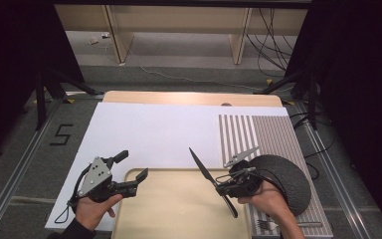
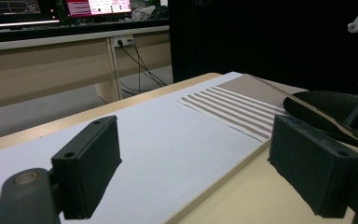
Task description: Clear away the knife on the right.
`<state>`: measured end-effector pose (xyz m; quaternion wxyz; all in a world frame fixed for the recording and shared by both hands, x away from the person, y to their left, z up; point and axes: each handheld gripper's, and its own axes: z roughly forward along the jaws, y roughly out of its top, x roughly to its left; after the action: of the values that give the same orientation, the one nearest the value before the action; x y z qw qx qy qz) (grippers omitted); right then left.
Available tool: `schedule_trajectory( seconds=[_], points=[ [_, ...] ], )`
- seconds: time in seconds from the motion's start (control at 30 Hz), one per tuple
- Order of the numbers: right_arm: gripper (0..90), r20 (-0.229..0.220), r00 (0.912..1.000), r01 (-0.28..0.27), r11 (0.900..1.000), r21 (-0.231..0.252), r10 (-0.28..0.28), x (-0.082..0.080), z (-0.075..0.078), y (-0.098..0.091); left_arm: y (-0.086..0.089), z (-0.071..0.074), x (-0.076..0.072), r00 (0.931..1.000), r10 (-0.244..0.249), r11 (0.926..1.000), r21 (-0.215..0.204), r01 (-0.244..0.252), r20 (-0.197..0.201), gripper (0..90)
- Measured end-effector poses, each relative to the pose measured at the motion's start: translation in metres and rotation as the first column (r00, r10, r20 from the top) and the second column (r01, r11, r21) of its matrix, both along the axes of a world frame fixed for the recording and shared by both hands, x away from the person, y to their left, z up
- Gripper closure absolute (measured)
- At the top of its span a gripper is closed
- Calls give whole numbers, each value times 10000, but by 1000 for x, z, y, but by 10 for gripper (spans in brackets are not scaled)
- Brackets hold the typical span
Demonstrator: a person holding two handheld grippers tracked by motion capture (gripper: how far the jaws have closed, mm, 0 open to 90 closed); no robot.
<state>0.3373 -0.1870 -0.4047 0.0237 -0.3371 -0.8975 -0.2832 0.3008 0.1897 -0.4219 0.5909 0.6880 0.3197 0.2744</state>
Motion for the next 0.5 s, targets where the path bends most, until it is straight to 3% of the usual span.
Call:
schedule_trajectory(
  seconds=[0.17,0.5],
  points=[
    [806,-58,10000,31,9999,137,-30,-8,0,1,0,0,0,10000,-2,10000,2,2,-2,161],
    [806,-247,9997,26,10000,-89,-28,-20,-7,3,1,0,0,10000,13,9999,-106,-13,-38,161]
  ],
)
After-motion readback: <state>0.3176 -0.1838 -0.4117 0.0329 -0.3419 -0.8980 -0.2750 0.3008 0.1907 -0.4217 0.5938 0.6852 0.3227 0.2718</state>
